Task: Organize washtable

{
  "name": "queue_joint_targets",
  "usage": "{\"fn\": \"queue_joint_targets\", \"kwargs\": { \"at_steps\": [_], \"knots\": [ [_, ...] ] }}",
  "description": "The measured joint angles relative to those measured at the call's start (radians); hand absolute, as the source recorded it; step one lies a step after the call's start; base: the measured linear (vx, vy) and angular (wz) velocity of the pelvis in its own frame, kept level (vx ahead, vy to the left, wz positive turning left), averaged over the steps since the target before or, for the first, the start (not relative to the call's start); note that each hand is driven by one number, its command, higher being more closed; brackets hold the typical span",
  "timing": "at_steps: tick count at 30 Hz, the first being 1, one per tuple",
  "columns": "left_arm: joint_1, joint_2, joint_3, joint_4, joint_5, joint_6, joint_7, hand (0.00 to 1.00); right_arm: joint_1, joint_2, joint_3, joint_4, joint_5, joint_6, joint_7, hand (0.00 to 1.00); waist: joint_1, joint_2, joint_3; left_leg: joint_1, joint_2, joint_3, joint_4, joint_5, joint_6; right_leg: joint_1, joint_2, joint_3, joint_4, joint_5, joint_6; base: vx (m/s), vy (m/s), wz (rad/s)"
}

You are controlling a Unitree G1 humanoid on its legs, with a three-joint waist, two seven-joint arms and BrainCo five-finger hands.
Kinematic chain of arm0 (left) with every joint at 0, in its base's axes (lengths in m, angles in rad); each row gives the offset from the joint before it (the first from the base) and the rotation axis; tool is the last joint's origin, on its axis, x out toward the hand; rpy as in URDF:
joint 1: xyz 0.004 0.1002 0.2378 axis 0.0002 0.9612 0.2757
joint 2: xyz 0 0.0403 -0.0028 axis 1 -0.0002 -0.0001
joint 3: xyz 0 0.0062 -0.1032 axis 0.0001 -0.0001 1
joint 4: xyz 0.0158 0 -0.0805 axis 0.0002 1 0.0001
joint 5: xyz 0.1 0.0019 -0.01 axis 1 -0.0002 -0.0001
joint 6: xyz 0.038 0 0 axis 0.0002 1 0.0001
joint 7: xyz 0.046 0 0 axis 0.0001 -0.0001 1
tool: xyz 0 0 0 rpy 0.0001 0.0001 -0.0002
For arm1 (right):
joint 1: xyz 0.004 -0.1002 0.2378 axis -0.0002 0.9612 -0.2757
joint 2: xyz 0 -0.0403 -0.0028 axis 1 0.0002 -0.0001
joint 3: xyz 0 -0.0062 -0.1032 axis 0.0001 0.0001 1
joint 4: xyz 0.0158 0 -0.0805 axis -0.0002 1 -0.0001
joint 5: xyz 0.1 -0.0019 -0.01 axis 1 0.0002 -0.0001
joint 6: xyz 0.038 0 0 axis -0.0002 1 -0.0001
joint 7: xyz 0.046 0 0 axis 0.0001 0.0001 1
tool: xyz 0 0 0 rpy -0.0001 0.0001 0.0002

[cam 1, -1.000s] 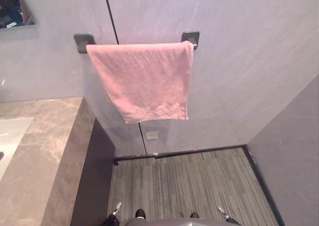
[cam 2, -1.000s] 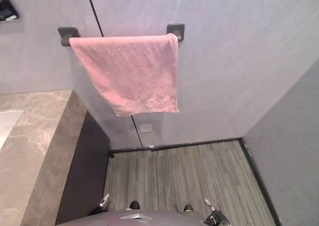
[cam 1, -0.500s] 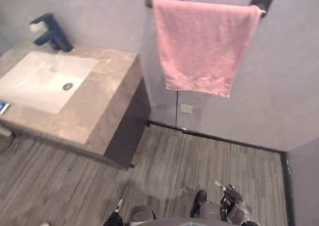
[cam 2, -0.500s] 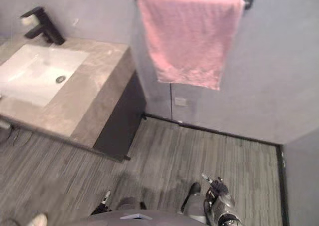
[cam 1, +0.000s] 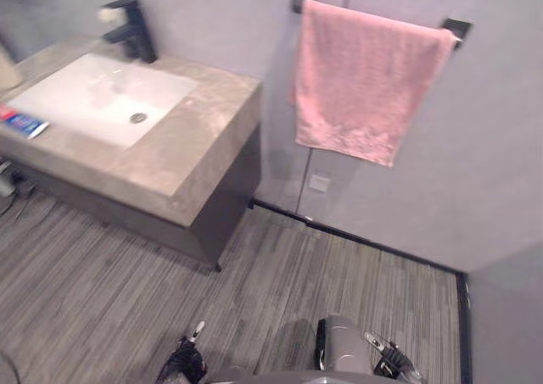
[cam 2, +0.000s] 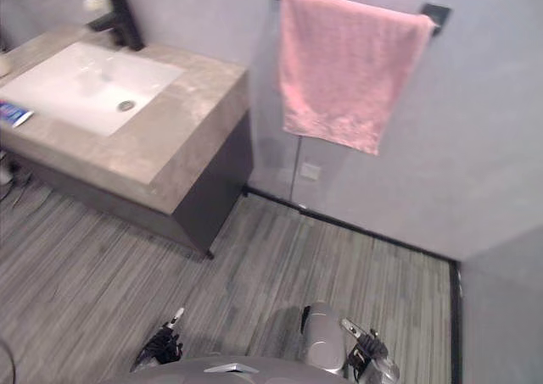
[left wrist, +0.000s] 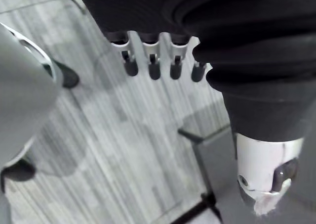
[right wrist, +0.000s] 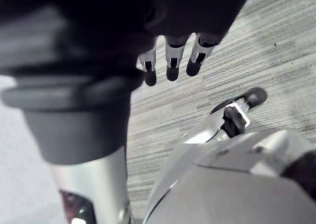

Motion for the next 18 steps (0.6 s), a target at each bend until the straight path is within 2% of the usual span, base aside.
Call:
{"fn": "queue_joint_targets", "kwargs": {
  "at_steps": [2,3,4,5,6,7,8,9,10,11,13,14,15,16,17,18],
  "knots": [
    [-0.003,-0.001,0.049,0.009,0.017,0.006,0.002,0.0,0.001,0.003,-0.021,0.007,-0.001,0.0,0.001,0.0,0.024,-0.012,-0.01,-0.037,-0.01,-0.045,0.027,0.016,-0.01,0.053,-0.002,0.011,-0.072,-0.06,0.014,0.2,-0.121,0.87],
    [0.012,-0.007,0.071,0.023,0.046,0.024,0.002,0.0,0.001,0.003,-0.046,0.008,-0.009,0.0,0.002,0.0,0.039,0.028,-0.041,-0.057,0.007,-0.086,-0.008,0.075,-0.012,0.118,0.034,0.008,-0.2,-0.078,0.016,0.08,-0.099,0.89],
    [0.024,-0.02,0.071,0.03,0.051,0.025,0.001,0.0,-0.002,-0.008,-0.046,0.008,-0.009,0.0,0.002,0.0,0.04,0.041,-0.055,-0.069,0.017,-0.098,-0.03,0.101,-0.01,0.152,0.05,0.012,-0.257,-0.088,0.016,0.05,-0.021,0.99],
    [0.049,-0.03,0.064,0.026,0.048,0.021,0.002,0.0,-0.019,-0.005,-0.03,0.009,-0.011,0.001,0.002,0.0,0.043,0.043,-0.079,-0.097,0.012,-0.114,-0.046,0.133,-0.021,0.169,0.049,0.052,-0.271,-0.138,0.017,0.03,0.039,0.72],
    [0.055,-0.025,0.06,0.026,0.048,0.019,0.003,0.0,-0.029,-0.003,-0.015,0.011,-0.015,0.0,0.003,0.0,0.045,0.033,-0.089,-0.116,0.005,-0.122,-0.044,0.133,-0.021,0.172,0.039,0.064,-0.28,-0.16,0.031,-0.06,-0.079,0.86],
    [0.053,0.011,0.018,0.028,0.047,0.019,0.005,0.0,-0.066,0.008,0.032,0.028,-0.025,0.0,0.007,0.0,0.059,0.0,-0.102,-0.177,-0.003,-0.147,-0.017,0.138,-0.034,0.181,0.037,0.073,-0.376,-0.228,0.049,-0.16,-0.16,0.51],
    [0.051,0.017,0.002,0.032,0.047,0.019,0.005,0.0,-0.088,0.006,0.051,0.034,-0.032,-0.001,0.009,0.0,0.073,0.002,-0.103,-0.206,0.008,-0.155,-0.004,0.144,-0.045,0.187,0.048,0.064,-0.426,-0.235,0.048,-0.26,-0.296,0.26],
    [0.048,0.02,-0.007,0.048,0.045,0.019,0.007,0.0,-0.134,0.002,0.095,0.041,-0.038,-0.004,0.01,0.0,0.091,0.023,-0.097,-0.258,0.049,-0.169,0.024,0.148,-0.052,0.221,0.091,0.04,-0.541,-0.23,0.037,-0.33,-0.316,0.09],
    [0.038,0.013,-0.023,0.051,0.044,0.022,0.008,0.0,-0.163,-0.009,0.139,0.039,-0.044,-0.011,0.01,0.0,0.092,0.056,-0.07,-0.289,0.09,-0.207,0.046,0.158,-0.076,0.255,0.137,0.003,-0.621,-0.201,0.001,-0.33,-0.293,0.3],
    [0.037,0.012,-0.04,0.05,0.045,0.021,0.008,0.0,-0.168,-0.014,0.157,0.037,-0.05,-0.011,0.012,0.0,0.089,0.071,-0.059,-0.297,0.109,-0.232,0.045,0.17,-0.093,0.269,0.158,-0.023,-0.642,-0.182,-0.007,-0.35,-0.243,0.73],
    [0.04,0.013,-0.074,0.049,0.044,0.02,0.006,0.0,-0.151,-0.023,0.197,0.042,-0.071,-0.012,0.014,0.0,0.091,0.091,-0.039,-0.301,0.142,-0.261,0.008,0.226,-0.121,0.283,0.196,-0.073,-0.658,-0.166,-0.032,-0.31,-0.162,0.72],
    [0.045,0.015,-0.079,0.048,0.044,0.019,0.007,0.0,-0.148,-0.03,0.211,0.046,-0.082,-0.012,0.014,0.0,0.095,0.092,-0.032,-0.289,0.144,-0.253,-0.062,0.304,-0.128,0.269,0.199,-0.097,-0.653,-0.159,-0.054,-0.34,-0.102,0.67],
    [0.052,0.016,-0.086,0.048,0.046,0.018,0.008,0.0,-0.139,-0.041,0.209,0.047,-0.094,-0.012,0.015,0.0,0.091,0.079,-0.025,-0.288,0.142,-0.196,-0.102,0.355,-0.103,0.256,0.182,-0.141,-0.659,-0.144,-0.08,-0.35,-0.062,0.7],
    [0.051,0.017,-0.086,0.049,0.048,0.02,0.007,0.0,-0.133,-0.042,0.204,0.049,-0.103,-0.012,0.015,0.0,0.087,0.082,-0.022,-0.304,0.141,-0.143,-0.051,0.329,-0.074,0.245,0.171,-0.165,-0.657,-0.134,-0.093,-0.34,-0.004,0.71],
    [0.055,0.016,-0.086,0.048,0.051,0.022,0.007,0.0,-0.122,-0.059,0.199,0.053,-0.117,-0.01,0.013,0.0,0.08,0.081,-0.013,-0.33,0.133,-0.059,0.096,0.247,-0.023,0.233,0.144,-0.192,-0.66,-0.119,-0.103,-0.34,0.023,0.68],
    [0.063,0.014,-0.086,0.047,0.054,0.02,0.007,0.0,-0.102,-0.074,0.197,0.054,-0.118,-0.009,0.014,0.0,0.077,0.08,-0.012,-0.343,0.131,-0.009,0.261,0.169,0.005,0.224,0.118,-0.221,-0.669,-0.094,-0.099,-0.32,0.03,0.67]
  ]
}}
